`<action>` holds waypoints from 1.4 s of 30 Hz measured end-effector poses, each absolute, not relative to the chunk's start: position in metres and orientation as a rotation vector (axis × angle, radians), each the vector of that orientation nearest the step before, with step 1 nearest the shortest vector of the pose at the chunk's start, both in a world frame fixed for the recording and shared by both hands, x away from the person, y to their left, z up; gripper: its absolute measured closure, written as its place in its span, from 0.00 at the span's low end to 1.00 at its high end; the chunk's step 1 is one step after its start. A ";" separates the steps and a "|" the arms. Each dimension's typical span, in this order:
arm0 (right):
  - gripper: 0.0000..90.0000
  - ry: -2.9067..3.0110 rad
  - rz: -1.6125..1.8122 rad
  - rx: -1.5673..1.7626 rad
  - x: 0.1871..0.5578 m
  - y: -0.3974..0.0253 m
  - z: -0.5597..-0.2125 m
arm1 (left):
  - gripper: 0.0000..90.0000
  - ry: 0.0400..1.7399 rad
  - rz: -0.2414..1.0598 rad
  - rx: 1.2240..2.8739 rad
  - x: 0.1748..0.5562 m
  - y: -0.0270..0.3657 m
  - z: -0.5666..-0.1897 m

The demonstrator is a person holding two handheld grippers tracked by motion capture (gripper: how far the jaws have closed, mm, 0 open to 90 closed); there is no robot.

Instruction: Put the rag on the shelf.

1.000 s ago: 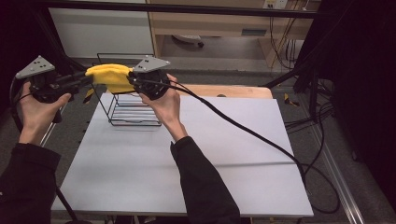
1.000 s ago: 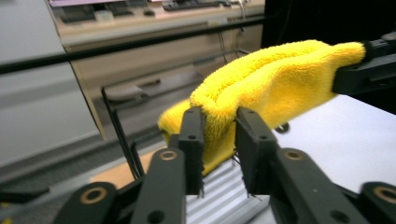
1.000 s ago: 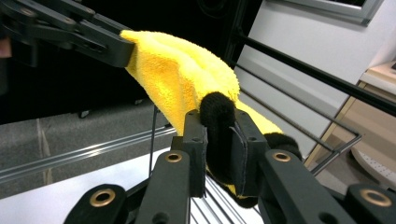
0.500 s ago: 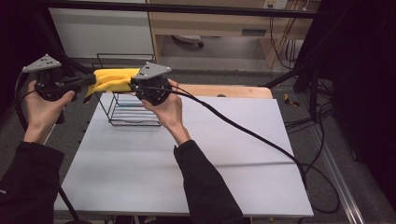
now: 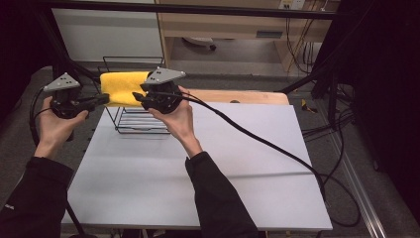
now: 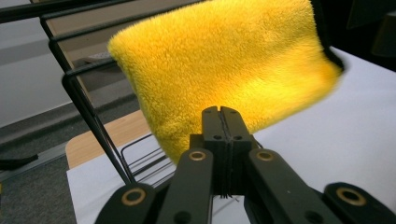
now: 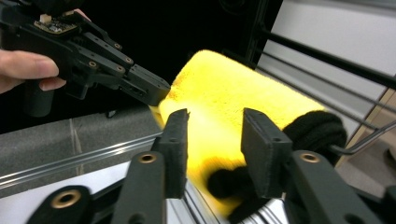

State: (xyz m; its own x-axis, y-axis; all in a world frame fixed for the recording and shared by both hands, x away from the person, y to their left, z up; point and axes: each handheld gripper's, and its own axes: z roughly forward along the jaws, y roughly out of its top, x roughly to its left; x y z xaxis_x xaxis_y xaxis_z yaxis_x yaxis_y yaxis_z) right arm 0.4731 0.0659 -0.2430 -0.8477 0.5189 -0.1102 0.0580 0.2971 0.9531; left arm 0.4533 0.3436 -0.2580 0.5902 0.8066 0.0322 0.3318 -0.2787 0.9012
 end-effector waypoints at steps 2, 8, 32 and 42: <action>0.90 2.194 1.545 0.550 0.477 0.067 -0.248 | 1.00 0.925 0.632 1.868 0.456 0.342 -0.262; 1.00 2.249 1.467 0.669 0.491 0.069 -0.269 | 1.00 0.947 0.625 1.870 0.463 0.339 -0.274; 0.44 2.292 1.520 0.748 0.463 -0.004 -0.277 | 0.45 0.962 0.551 1.919 0.432 0.328 -0.299; 0.20 2.268 1.468 0.858 0.451 -0.070 -0.299 | 0.28 0.959 0.485 1.952 0.418 0.304 -0.326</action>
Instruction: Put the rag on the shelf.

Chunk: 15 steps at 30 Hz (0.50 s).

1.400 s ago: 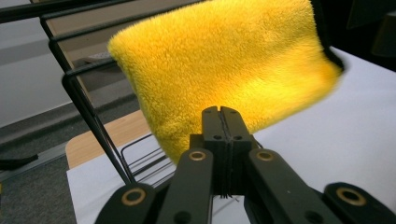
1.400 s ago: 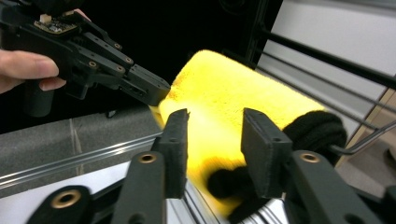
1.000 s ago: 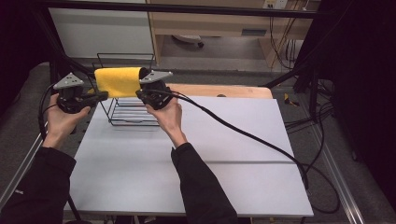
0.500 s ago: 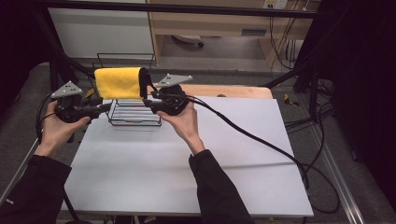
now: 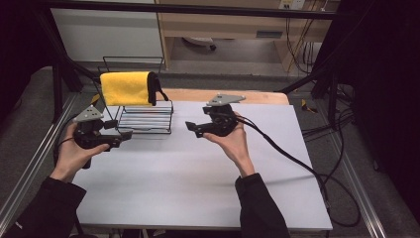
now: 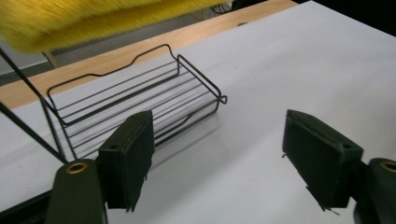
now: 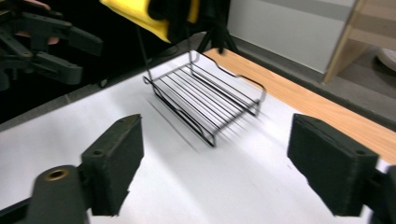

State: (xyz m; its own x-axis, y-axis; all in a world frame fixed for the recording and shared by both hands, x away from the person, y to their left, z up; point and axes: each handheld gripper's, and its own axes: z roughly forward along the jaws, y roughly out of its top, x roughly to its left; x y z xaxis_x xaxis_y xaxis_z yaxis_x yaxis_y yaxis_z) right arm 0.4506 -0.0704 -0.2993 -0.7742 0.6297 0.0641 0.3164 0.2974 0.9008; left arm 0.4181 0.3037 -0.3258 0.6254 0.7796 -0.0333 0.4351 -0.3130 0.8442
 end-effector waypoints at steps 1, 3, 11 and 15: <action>0.17 2.259 1.468 0.872 0.449 -0.077 -0.302 | 0.26 0.958 0.480 1.950 0.417 0.301 -0.328; 0.13 2.255 1.458 0.906 0.447 -0.091 -0.309 | 0.22 0.952 0.478 1.957 0.416 0.296 -0.332; 0.07 2.192 1.477 0.993 0.436 -0.145 -0.332 | 0.11 0.941 0.444 1.945 0.411 0.279 -0.350; 0.05 2.184 1.472 1.029 0.429 -0.169 -0.343 | 0.08 0.933 0.429 1.947 0.408 0.273 -0.363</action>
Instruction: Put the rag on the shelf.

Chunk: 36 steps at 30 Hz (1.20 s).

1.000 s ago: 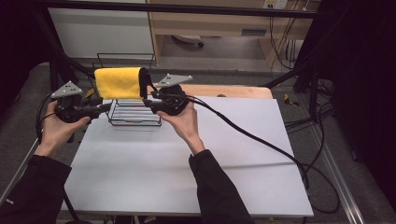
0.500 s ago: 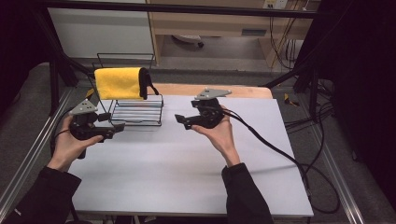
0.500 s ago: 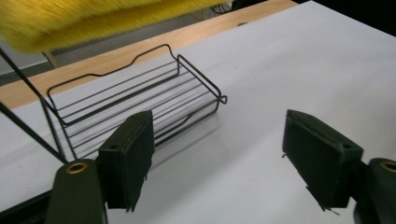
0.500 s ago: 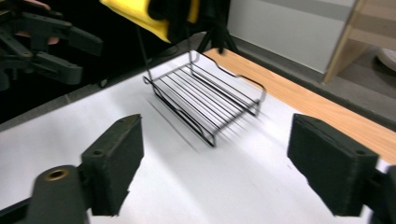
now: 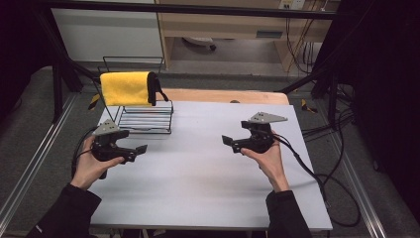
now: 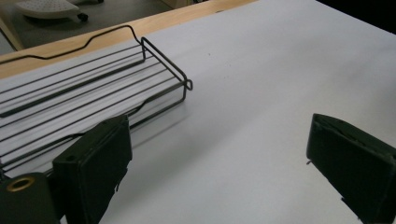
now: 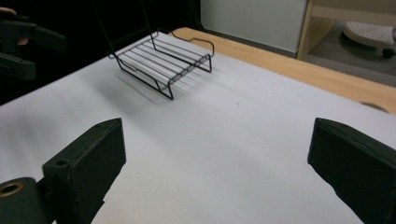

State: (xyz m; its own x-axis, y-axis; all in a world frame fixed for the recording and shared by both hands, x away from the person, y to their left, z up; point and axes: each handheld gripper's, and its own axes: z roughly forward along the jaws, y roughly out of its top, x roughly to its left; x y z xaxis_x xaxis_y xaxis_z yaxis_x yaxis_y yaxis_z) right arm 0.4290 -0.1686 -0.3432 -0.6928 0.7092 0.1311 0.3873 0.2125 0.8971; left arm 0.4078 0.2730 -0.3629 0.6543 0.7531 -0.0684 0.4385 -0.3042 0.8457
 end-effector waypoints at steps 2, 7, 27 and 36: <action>0.04 2.188 1.458 1.039 0.425 -0.179 -0.349 | 0.07 0.926 0.416 1.949 0.407 0.271 -0.369; 0.01 2.184 1.431 1.071 0.416 -0.202 -0.366 | 0.07 0.918 0.405 1.952 0.403 0.267 -0.384; 0.01 2.265 1.367 1.149 0.383 -0.249 -0.431 | 0.08 0.912 0.364 2.016 0.384 0.271 -0.435; 0.01 2.269 1.364 1.176 0.369 -0.263 -0.446 | 0.07 0.893 0.352 2.029 0.380 0.271 -0.444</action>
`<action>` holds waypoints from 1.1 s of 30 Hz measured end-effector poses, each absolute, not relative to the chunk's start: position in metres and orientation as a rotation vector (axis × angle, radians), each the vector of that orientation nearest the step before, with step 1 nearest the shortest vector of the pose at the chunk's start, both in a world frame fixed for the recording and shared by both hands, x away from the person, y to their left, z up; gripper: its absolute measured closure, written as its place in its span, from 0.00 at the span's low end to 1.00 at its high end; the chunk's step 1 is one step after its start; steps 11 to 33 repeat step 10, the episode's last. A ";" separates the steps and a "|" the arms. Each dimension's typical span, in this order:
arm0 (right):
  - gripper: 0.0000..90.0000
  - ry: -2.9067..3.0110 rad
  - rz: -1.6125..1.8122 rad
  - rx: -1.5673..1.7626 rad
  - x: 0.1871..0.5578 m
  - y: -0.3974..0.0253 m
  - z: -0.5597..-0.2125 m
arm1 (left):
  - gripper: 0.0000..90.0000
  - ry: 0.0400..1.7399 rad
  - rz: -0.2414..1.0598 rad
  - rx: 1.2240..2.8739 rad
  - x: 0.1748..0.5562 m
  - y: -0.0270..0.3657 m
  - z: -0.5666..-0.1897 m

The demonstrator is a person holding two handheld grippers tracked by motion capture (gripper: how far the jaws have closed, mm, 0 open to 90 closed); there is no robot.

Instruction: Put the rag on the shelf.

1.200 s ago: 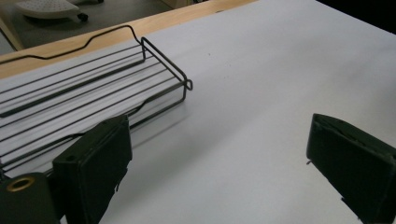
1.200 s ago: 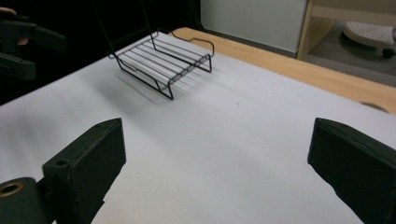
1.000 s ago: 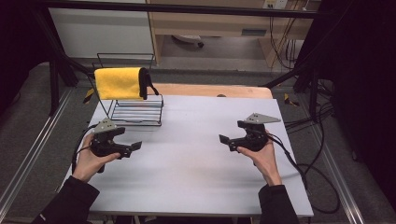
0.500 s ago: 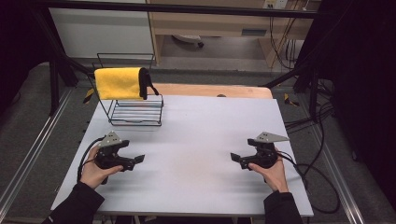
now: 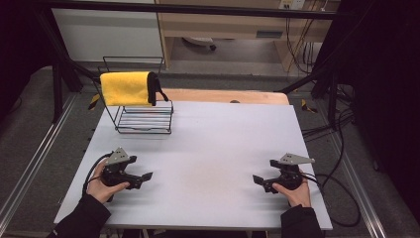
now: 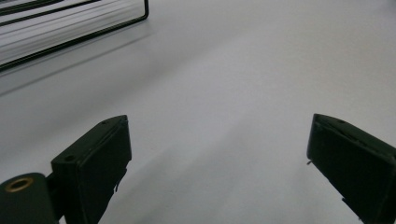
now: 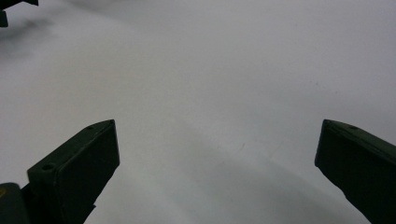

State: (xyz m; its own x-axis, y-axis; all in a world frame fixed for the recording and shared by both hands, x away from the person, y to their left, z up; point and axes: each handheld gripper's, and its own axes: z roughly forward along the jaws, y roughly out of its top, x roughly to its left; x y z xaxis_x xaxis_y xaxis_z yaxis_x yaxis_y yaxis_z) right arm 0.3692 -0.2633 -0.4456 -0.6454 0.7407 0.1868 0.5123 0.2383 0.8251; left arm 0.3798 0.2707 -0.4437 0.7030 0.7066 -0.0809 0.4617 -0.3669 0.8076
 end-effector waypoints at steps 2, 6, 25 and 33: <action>0.01 2.265 1.360 1.186 0.368 -0.265 -0.447 | 0.07 0.887 0.356 2.031 0.379 0.271 -0.445; 0.01 2.267 1.358 1.183 0.366 -0.265 -0.448 | 0.07 0.887 0.350 2.034 0.379 0.271 -0.446; 0.01 2.274 1.348 1.180 0.366 -0.265 -0.448 | 0.07 0.887 0.351 2.033 0.378 0.272 -0.447; 0.01 2.274 1.348 1.180 0.366 -0.265 -0.448 | 0.07 0.887 0.351 2.033 0.378 0.272 -0.447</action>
